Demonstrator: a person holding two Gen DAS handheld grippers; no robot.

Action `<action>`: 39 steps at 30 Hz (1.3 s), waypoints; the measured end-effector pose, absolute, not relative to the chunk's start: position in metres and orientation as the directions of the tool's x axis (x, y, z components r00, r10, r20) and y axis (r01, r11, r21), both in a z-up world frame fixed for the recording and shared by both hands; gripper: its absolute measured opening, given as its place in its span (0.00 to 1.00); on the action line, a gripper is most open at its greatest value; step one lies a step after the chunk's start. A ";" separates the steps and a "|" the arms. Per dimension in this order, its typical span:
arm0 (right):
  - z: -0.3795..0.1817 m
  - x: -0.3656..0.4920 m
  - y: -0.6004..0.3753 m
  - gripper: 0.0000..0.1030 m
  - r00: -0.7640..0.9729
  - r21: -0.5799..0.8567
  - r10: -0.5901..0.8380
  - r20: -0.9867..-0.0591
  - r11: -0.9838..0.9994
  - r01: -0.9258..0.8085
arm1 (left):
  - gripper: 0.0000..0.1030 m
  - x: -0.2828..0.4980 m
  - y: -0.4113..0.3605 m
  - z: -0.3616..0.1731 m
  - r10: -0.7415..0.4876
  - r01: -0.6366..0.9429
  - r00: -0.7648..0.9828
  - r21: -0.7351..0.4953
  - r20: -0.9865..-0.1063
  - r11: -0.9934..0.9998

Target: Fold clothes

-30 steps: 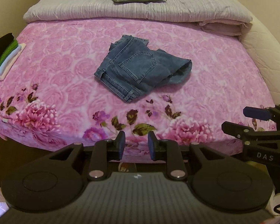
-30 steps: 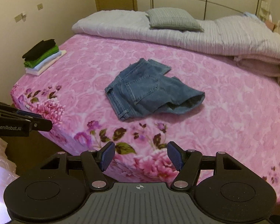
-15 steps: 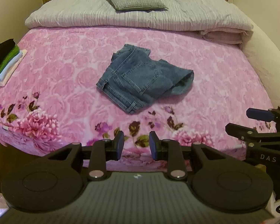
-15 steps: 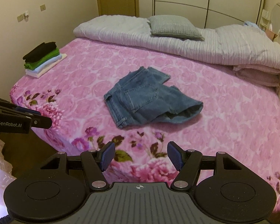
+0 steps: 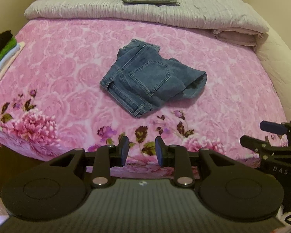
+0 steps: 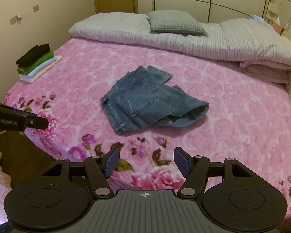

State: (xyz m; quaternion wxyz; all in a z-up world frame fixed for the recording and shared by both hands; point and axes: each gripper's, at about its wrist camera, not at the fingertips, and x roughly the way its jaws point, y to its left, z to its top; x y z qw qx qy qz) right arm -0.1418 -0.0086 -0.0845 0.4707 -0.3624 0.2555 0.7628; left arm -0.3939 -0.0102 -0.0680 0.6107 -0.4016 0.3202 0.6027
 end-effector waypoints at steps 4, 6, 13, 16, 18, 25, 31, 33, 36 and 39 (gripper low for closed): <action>-0.110 -0.147 -0.012 0.64 -0.276 -0.036 0.533 -0.800 -0.501 -0.865 | 0.24 -0.406 -0.010 -0.092 0.462 -0.988 0.078 -0.132 -0.883 -0.085; -0.127 -0.150 -0.013 0.64 -0.260 -0.092 0.536 -0.803 -0.542 -0.835 | 0.24 -0.414 -0.008 -0.105 0.455 -0.984 0.077 -0.142 -0.887 -0.110; -0.192 -0.181 -0.001 0.64 -0.201 -0.296 0.562 -0.802 -0.667 -0.683 | 0.24 -0.456 0.034 -0.151 0.426 -0.968 0.116 -0.198 -0.897 -0.154; -0.224 -0.199 0.012 0.64 -0.185 -0.382 0.584 -0.790 -0.706 -0.597 | 0.24 -0.473 0.064 -0.176 0.408 -0.969 0.136 -0.208 -0.903 -0.136; -0.248 -0.213 0.026 0.64 -0.168 -0.432 0.598 -0.783 -0.718 -0.545 | 0.24 -0.482 0.085 -0.194 0.394 -0.971 0.149 -0.209 -0.907 -0.115; -0.308 -0.251 0.082 0.64 -0.155 -0.510 0.622 -0.768 -0.739 -0.440 | 0.24 -0.510 0.132 -0.253 0.330 -0.975 0.169 -0.206 -0.929 -0.080; -0.364 -0.279 0.100 0.63 -0.180 -0.622 0.664 -0.726 -0.745 -0.240 | 0.24 -0.535 0.157 -0.286 0.303 -0.970 0.160 -0.207 -0.940 -0.129; -0.382 -0.287 0.103 0.63 -0.202 -0.667 0.687 -0.699 -0.727 -0.163 | 0.24 -0.539 0.161 -0.293 0.307 -0.966 0.162 -0.215 -0.938 -0.147; -0.410 -0.295 0.112 0.63 -0.210 -0.697 0.695 -0.687 -0.713 -0.076 | 0.24 -0.543 0.166 -0.300 0.294 -0.959 0.145 -0.207 -0.945 -0.193; -0.420 -0.301 0.126 0.60 -0.232 -0.690 0.683 -0.693 -0.721 -0.059 | 0.24 -0.546 0.165 -0.299 0.293 -0.949 0.133 -0.206 -0.947 -0.237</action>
